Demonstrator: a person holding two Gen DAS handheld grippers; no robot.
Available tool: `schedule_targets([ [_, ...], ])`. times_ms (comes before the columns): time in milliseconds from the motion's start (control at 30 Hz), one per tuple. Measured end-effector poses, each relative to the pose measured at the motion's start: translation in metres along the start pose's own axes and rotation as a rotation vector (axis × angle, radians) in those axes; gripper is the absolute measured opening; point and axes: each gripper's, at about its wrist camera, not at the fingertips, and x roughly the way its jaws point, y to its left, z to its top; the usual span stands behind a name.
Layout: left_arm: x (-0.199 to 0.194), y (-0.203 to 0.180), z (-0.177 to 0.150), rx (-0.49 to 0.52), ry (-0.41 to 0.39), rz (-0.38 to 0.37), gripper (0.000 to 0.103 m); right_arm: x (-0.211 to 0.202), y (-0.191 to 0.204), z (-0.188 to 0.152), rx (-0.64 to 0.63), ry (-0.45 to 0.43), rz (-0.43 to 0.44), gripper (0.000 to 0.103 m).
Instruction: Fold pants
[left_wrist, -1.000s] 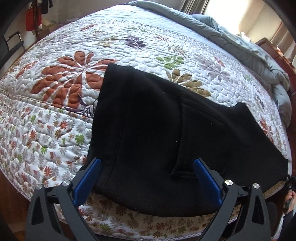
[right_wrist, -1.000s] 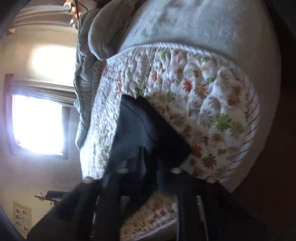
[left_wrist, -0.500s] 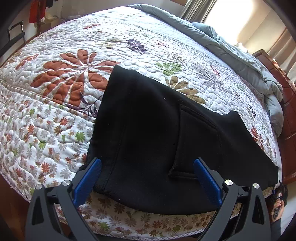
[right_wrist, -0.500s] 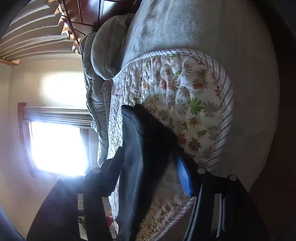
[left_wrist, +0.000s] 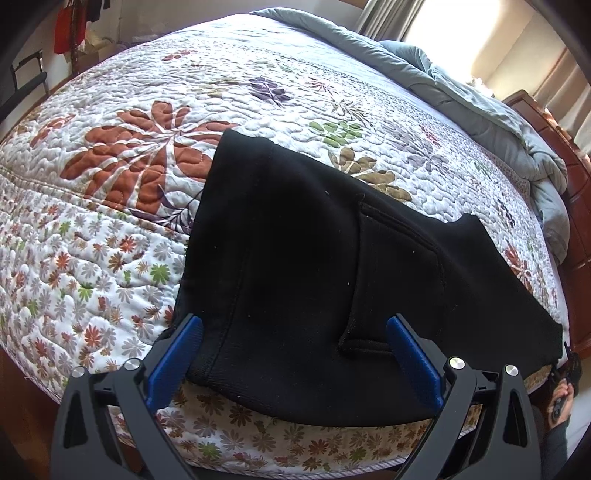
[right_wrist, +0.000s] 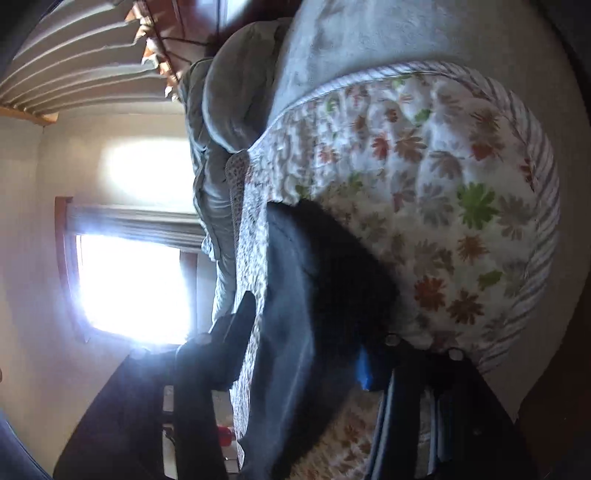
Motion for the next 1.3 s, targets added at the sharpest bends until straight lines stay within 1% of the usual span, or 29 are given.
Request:
schedule_targets([
  [33,0.000,0.000,0.000,-0.002,-0.002,0.000,0.099,0.000,-0.001,0.001,0.002,-0.006,-0.007,0.037],
  [67,0.000,0.000,0.000,-0.004,-0.003,-0.001,0.099,0.000,-0.001,0.002,0.000,-0.006,-0.012,0.033],
  [133,0.000,0.001,0.000,-0.009,-0.009,-0.006,0.099,0.001,0.000,0.002,-0.019,0.002,-0.047,0.013],
  [167,0.000,0.001,0.000,-0.011,-0.012,-0.010,0.099,-0.002,0.000,0.004,-0.016,-0.003,-0.050,0.009],
  [267,-0.002,0.005,-0.003,-0.022,-0.029,-0.029,0.099,-0.006,0.012,0.002,-0.065,-0.008,-0.061,0.009],
  [367,-0.002,0.007,-0.004,-0.027,-0.038,-0.036,0.099,-0.011,0.032,0.001,-0.093,-0.019,-0.054,0.009],
  [567,-0.004,0.011,-0.005,-0.040,-0.054,-0.064,0.099,-0.020,0.083,-0.005,-0.223,-0.034,-0.083,0.009],
  [633,-0.006,0.013,-0.006,-0.046,-0.059,-0.075,0.099,-0.022,0.105,-0.012,-0.290,-0.042,-0.101,0.009],
  [800,-0.008,0.016,-0.006,-0.057,-0.067,-0.095,0.099,-0.025,0.162,-0.032,-0.443,-0.060,-0.134,0.009],
  [933,-0.010,0.018,-0.007,-0.070,-0.074,-0.109,0.099,-0.025,0.199,-0.051,-0.551,-0.067,-0.161,0.009],
  [1000,-0.010,0.018,-0.007,-0.070,-0.077,-0.109,0.099,-0.024,0.217,-0.064,-0.621,-0.075,-0.194,0.009],
  [1100,-0.012,0.018,-0.009,-0.072,-0.083,-0.111,0.099,-0.022,0.239,-0.084,-0.705,-0.078,-0.229,0.009],
  [1167,-0.013,0.019,-0.009,-0.076,-0.087,-0.117,0.099,-0.020,0.248,-0.095,-0.740,-0.074,-0.233,0.009],
  [1233,-0.014,0.019,-0.010,-0.078,-0.088,-0.122,0.099,-0.017,0.261,-0.109,-0.791,-0.081,-0.255,0.009],
  [1300,-0.015,0.020,-0.010,-0.080,-0.089,-0.127,0.099,-0.014,0.269,-0.118,-0.813,-0.078,-0.259,0.009],
])
